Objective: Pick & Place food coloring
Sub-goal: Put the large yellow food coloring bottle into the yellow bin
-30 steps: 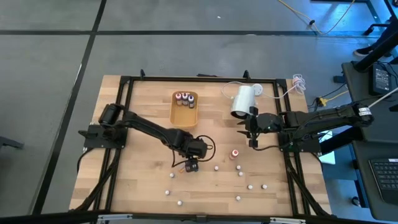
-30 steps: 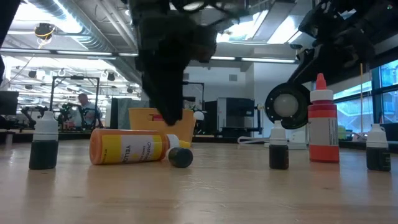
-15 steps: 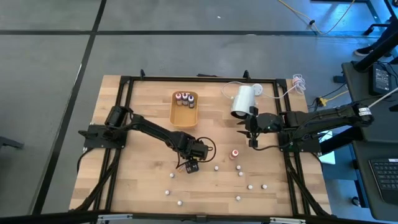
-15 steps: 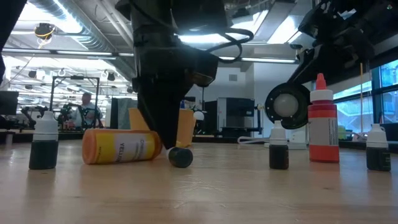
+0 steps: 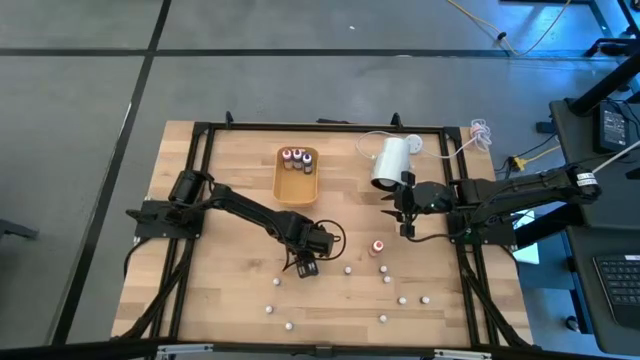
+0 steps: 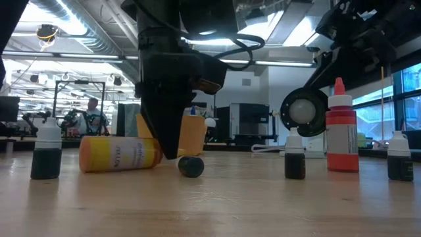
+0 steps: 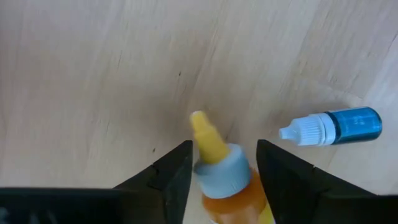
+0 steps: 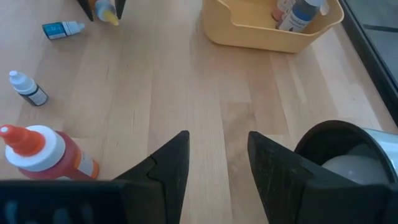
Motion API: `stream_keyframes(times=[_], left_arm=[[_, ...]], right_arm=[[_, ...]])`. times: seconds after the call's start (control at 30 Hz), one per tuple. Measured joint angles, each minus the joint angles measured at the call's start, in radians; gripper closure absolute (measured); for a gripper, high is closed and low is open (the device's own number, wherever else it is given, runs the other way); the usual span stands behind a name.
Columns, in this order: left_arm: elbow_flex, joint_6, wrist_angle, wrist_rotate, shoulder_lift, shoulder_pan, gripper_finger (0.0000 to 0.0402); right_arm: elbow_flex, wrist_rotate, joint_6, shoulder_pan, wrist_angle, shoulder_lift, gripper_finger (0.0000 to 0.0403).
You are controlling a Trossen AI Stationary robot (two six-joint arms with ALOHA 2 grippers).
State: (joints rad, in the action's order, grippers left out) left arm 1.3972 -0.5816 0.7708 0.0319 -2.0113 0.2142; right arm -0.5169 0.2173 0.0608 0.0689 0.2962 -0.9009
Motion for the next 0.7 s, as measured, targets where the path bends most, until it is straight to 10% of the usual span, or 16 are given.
stream_keyframes(times=[0.7], left_arm=[[0.0,0.027,-0.003,-0.003,0.0,0.0,0.0281]], right_arm=[[0.0,0.0,0.0,0.0,0.0,0.0,0.0237]])
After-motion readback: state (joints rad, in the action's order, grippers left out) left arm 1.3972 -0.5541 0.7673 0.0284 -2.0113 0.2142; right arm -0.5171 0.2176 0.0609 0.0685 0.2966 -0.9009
